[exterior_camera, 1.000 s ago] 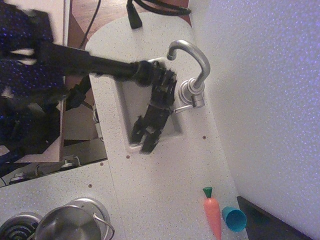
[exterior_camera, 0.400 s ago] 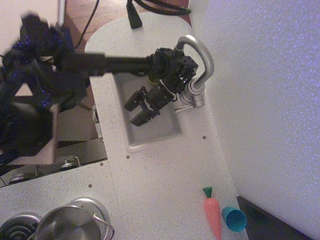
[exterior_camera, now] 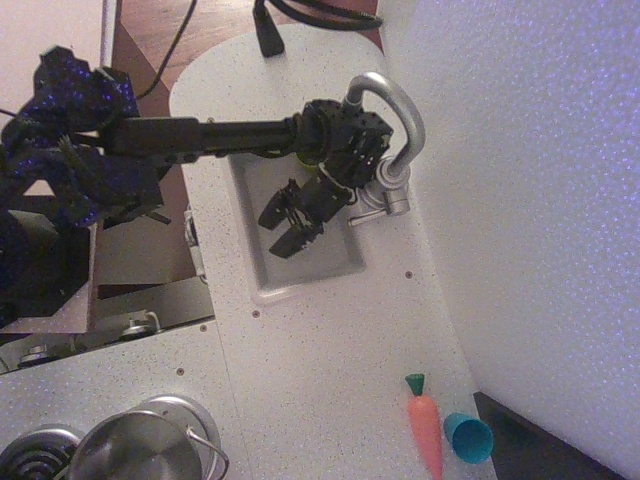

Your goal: Turn faucet left

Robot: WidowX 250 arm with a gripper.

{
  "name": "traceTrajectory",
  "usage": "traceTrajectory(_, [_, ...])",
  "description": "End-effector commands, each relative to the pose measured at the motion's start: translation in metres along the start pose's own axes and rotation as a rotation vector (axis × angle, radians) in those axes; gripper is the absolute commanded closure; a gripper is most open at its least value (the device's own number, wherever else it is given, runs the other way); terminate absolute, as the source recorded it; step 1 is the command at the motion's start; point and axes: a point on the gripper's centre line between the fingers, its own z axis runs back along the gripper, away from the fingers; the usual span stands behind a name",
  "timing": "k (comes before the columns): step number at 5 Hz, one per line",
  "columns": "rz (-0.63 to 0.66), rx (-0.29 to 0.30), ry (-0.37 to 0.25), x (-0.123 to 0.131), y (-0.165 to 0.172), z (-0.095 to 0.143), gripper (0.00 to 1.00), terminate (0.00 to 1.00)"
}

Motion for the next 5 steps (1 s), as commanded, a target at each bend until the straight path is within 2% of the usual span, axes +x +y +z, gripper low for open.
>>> traceTrajectory(1, [-0.223,0.154,-0.179,0.0126,-0.0782,0.0227,0.00,0.00])
traceTrajectory(4, [-0.223,0.154,-0.179,0.0126,-0.0782,0.0227,0.00,0.00])
traceTrajectory(5, [-0.223,0.154,-0.179,0.0126,-0.0782,0.0227,0.00,1.00])
